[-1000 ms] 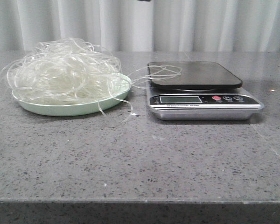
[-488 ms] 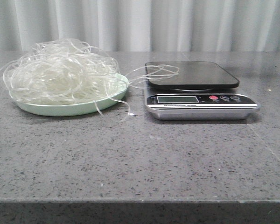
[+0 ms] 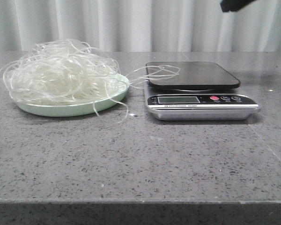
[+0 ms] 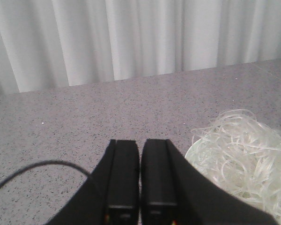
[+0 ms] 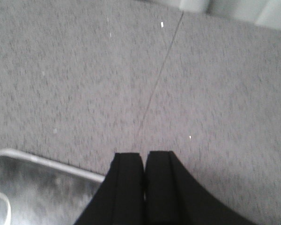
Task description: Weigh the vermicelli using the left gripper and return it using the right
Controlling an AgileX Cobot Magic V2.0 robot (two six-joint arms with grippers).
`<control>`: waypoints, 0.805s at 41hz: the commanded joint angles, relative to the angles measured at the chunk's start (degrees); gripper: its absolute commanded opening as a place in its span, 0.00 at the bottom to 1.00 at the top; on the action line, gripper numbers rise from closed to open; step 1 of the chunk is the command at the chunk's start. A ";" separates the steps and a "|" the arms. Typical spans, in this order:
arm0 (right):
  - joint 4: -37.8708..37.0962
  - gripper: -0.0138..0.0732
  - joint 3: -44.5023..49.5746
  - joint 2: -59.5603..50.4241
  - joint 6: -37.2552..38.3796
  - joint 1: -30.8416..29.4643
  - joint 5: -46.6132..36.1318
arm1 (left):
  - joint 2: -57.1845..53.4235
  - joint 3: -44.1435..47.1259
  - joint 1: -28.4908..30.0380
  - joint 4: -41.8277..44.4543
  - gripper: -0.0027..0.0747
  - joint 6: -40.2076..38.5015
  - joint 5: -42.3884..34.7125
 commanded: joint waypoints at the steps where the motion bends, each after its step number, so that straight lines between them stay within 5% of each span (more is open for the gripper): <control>1: -0.21 0.33 5.52 -7.83 0.20 -0.32 -8.31 | -0.17 -1.55 -0.12 -0.51 0.21 -0.52 -4.65; 33: -0.16 0.33 42.59 -56.65 0.20 -0.32 -13.77 | -0.17 -1.55 -0.12 -0.51 0.21 -0.52 -4.65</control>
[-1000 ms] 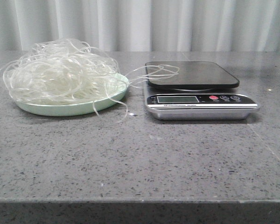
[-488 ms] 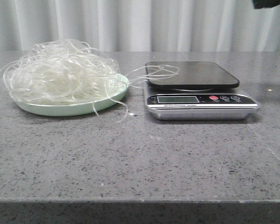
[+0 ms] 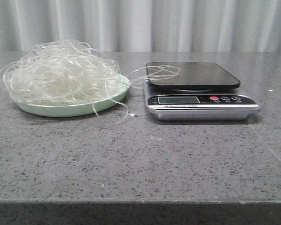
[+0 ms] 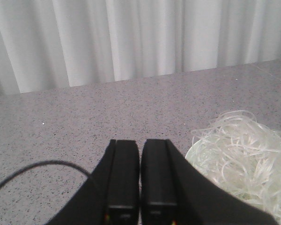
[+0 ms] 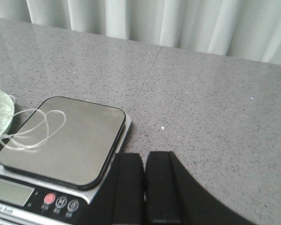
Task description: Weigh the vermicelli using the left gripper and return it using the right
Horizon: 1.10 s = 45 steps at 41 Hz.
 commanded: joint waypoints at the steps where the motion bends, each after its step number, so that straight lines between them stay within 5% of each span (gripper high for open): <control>1: -0.05 0.33 2.39 -6.24 0.20 -0.32 -4.54 | -0.17 -1.55 -0.12 -0.51 0.21 -0.52 -4.52; 14: -0.05 0.33 10.51 -19.57 0.20 -0.32 -4.54 | -0.17 -1.55 -0.12 -0.51 0.21 -0.52 -4.52; 45: -0.05 0.33 10.69 -19.67 0.20 -0.32 -3.45 | -0.17 -1.55 -0.12 -0.51 0.21 -0.52 -4.52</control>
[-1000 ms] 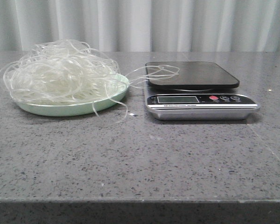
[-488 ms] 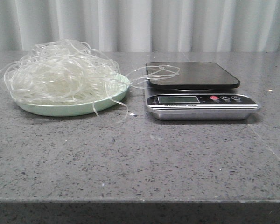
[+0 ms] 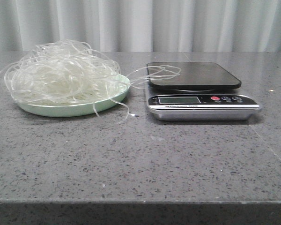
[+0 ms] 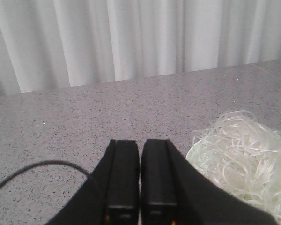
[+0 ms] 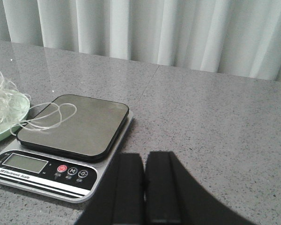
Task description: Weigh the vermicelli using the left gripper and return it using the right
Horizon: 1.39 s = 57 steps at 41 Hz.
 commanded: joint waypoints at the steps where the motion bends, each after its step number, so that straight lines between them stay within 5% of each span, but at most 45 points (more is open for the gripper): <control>1: -0.05 0.33 -1.40 0.31 0.04 -0.32 -3.86 | -0.17 -1.55 -0.12 -0.51 0.21 -0.52 -4.52; 24: -0.05 0.33 -1.40 0.31 0.04 -0.32 -3.86 | -2.78 0.96 1.46 2.57 0.21 -0.52 -4.12; 51: -0.05 0.33 -1.40 0.31 0.04 -0.32 -3.86 | -38.88 24.93 10.96 3.07 0.21 -0.52 0.95; 57: -0.05 0.33 -1.40 0.37 0.04 -0.32 -3.71 | -38.86 24.73 10.95 2.96 0.21 -0.52 7.49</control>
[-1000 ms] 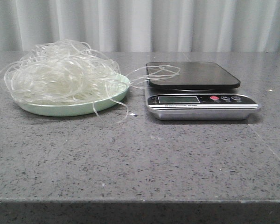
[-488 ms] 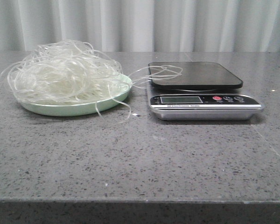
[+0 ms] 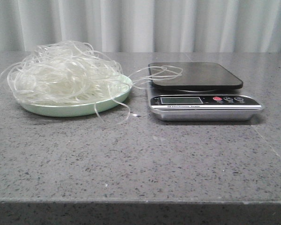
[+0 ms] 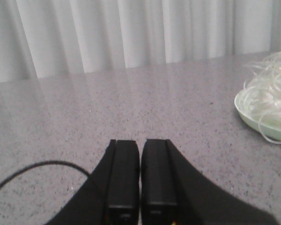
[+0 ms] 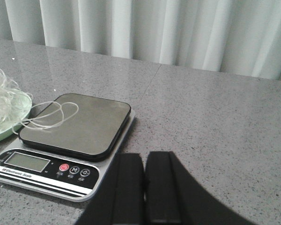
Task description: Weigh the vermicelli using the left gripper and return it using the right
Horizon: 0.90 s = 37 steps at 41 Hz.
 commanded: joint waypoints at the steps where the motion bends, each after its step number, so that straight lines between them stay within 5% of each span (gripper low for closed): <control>1: -0.05 0.33 -1.44 0.37 -0.06 -0.32 -4.19 | -1.33 0.42 0.10 -0.26 0.21 -0.52 -1.37; 37: -0.05 0.33 -1.44 0.32 -0.06 -0.32 -4.20 | -1.12 0.42 0.10 -1.43 0.21 -0.52 -1.48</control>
